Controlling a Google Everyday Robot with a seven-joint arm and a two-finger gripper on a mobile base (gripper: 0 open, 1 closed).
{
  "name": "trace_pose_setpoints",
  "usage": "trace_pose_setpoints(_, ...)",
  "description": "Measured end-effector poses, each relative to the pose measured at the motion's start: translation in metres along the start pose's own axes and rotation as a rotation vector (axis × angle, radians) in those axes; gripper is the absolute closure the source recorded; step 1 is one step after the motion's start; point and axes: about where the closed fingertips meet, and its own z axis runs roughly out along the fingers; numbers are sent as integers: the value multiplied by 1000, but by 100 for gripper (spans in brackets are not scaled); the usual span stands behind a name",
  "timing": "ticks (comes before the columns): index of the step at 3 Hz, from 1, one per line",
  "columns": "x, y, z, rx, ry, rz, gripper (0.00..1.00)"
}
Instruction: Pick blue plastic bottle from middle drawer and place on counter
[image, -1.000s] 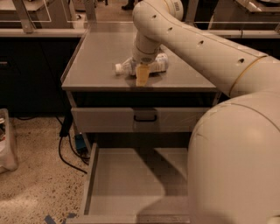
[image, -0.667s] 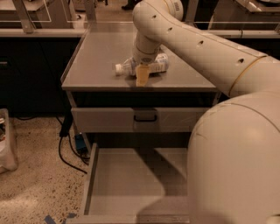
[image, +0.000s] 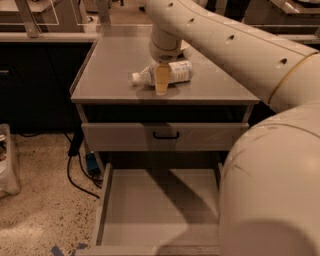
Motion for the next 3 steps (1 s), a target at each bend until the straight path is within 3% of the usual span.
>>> trace_pose_setpoints(2, 14, -13, -95, 163, 90, 32, 0)
trace_pose_setpoints(3, 15, -15, -104, 177, 95, 36, 0)
